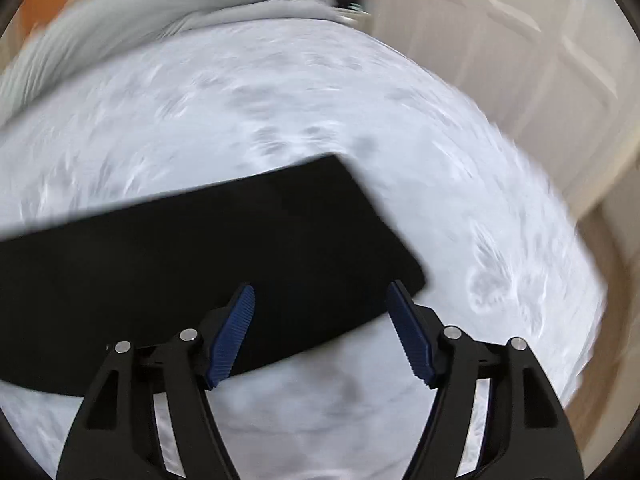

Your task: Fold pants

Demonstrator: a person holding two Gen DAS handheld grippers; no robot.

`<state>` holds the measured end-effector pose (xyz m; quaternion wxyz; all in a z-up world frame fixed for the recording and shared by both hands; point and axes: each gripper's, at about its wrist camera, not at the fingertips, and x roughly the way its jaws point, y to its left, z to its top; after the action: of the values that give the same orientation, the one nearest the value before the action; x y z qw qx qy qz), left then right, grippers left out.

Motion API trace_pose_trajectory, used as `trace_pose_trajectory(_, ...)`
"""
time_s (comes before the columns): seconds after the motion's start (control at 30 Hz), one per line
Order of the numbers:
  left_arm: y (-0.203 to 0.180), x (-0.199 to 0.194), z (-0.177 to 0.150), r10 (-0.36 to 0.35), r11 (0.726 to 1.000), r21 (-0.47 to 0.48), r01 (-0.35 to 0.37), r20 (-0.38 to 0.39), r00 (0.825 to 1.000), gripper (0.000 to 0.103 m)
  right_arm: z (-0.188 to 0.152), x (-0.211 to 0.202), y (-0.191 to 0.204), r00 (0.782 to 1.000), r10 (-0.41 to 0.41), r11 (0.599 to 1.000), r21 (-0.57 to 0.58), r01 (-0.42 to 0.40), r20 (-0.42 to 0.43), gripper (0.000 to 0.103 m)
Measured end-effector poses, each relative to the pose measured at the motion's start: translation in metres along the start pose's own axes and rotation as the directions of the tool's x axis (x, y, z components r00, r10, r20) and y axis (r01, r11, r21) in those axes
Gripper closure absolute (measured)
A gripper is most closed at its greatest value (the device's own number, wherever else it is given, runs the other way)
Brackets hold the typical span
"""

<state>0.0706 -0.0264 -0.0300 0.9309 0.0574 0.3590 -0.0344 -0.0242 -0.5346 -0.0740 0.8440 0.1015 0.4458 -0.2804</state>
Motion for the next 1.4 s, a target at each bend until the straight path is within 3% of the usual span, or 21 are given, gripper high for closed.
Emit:
trace_pose_trajectory(0.07,-0.015,0.006,-0.006,-0.017,1.000,-0.012,0.017,0.003,1.000,0.022,0.008,-0.011,-0.026,0.997,0.045,0.996,0.079,-0.050,0.063,0.032)
trace_pose_trajectory(0.13,-0.033,0.011,-0.011,-0.038,0.999,-0.006,0.038,0.007,0.999,0.021,0.020,-0.011,-0.027,0.994,0.021,0.998,0.057,-0.027,0.105,0.024)
trace_pose_trajectory(0.27,-0.060,0.016,-0.024,-0.051,0.995,0.093,0.048,0.032,0.998,0.020,0.033,0.027,-0.020,0.995,0.091,0.995,0.044,-0.092,0.037,0.024)
trace_pose_trajectory(0.3,-0.064,0.017,-0.028,-0.047,0.991,0.127,0.041,0.045,0.998,0.020,0.035,0.041,-0.013,0.997,0.081,0.996,0.027,-0.082,0.012,0.033)
trace_pose_trajectory(0.33,-0.068,0.017,-0.032,-0.040,0.985,0.168,0.029,0.066,0.997,0.020,0.035,0.054,-0.008,0.997,0.076,0.997,0.003,-0.076,-0.021,0.061)
trace_pose_trajectory(0.37,-0.070,0.016,-0.035,-0.037,0.980,0.197,0.020,0.084,0.996,0.020,0.033,0.061,-0.003,0.996,0.074,0.997,-0.004,-0.074,-0.043,0.077)
trace_pose_trajectory(0.4,-0.073,0.017,-0.037,-0.034,0.975,0.223,0.012,0.094,0.995,0.019,0.034,0.059,0.001,0.996,0.085,0.996,0.001,-0.085,-0.033,0.088)
trace_pose_trajectory(0.43,-0.075,0.017,-0.038,-0.035,0.971,0.238,0.011,0.096,0.995,0.019,0.041,0.048,0.004,0.993,0.117,0.993,-0.003,-0.117,-0.011,0.089)
trace_pose_trajectory(0.57,-0.076,0.021,-0.035,-0.078,0.971,0.231,0.062,0.060,0.995,0.018,0.056,-0.004,-0.001,0.985,0.102,0.994,-0.042,-0.097,0.140,0.088)
trace_pose_trajectory(0.7,-0.077,0.028,-0.036,-0.092,0.971,0.223,0.083,0.033,0.995,0.017,0.032,0.064,-0.025,0.999,0.027,0.999,0.020,-0.027,-0.019,0.086)
trace_pose_trajectory(0.8,-0.076,0.033,-0.037,-0.099,0.973,0.210,0.098,-0.003,0.995,0.017,0.040,0.035,-0.023,0.999,0.014,1.000,0.005,-0.014,0.053,0.082)
trace_pose_trajectory(0.87,-0.073,0.033,-0.035,-0.125,0.977,0.170,0.128,-0.028,0.992,0.017,0.043,-0.001,-0.019,0.988,0.061,0.997,0.037,-0.067,0.141,0.082)
trace_pose_trajectory(0.93,-0.067,0.034,-0.031,-0.139,0.982,0.124,0.144,-0.041,0.989,0.017,0.038,-0.018,-0.010,0.982,0.110,0.993,0.015,-0.113,0.155,0.083)
trace_pose_trajectory(1.0,-0.062,0.035,-0.030,-0.136,0.985,0.099,0.140,-0.047,0.990,0.017,0.026,-0.002,0.000,0.990,0.109,0.994,-0.033,-0.107,0.087,0.084)
trace_pose_trajectory(1.07,-0.057,0.035,-0.029,-0.121,0.989,0.082,0.125,-0.053,0.991,0.017,0.007,0.046,-0.004,0.996,0.034,0.999,-0.035,-0.037,-0.080,0.085)
trace_pose_trajectory(1.17,-0.046,0.036,-0.026,-0.096,0.993,0.056,0.100,-0.070,0.993,0.017,0.019,0.018,0.000,1.000,0.028,1.000,-0.007,-0.028,0.008,0.081)
trace_pose_trajectory(1.2,-0.043,0.036,-0.025,-0.087,0.995,0.048,0.091,-0.074,0.993,0.017,0.025,-0.001,0.006,0.996,0.054,0.999,-0.003,-0.054,0.070,0.081)
trace_pose_trajectory(1.23,-0.035,0.037,-0.022,-0.083,0.996,0.023,0.085,-0.081,0.993,0.017,0.031,-0.018,0.015,0.987,0.117,0.993,0.005,-0.118,0.112,0.072)
trace_pose_trajectory(1.27,-0.028,0.037,-0.021,-0.079,0.997,0.000,0.080,-0.086,0.993,0.017,0.034,-0.025,0.021,0.982,0.155,0.988,0.011,-0.157,0.109,0.062)
trace_pose_trajectory(1.33,-0.014,0.040,-0.017,-0.081,0.996,-0.047,0.076,-0.098,0.992,0.017,0.041,-0.017,0.040,0.979,0.188,0.982,-0.007,-0.188,0.085,0.060)
trace_pose_trajectory(1.4,-0.003,0.043,-0.014,-0.074,0.994,-0.083,0.065,-0.109,0.991,0.017,0.043,0.006,0.049,0.992,0.120,0.993,-0.025,-0.119,0.049,0.060)
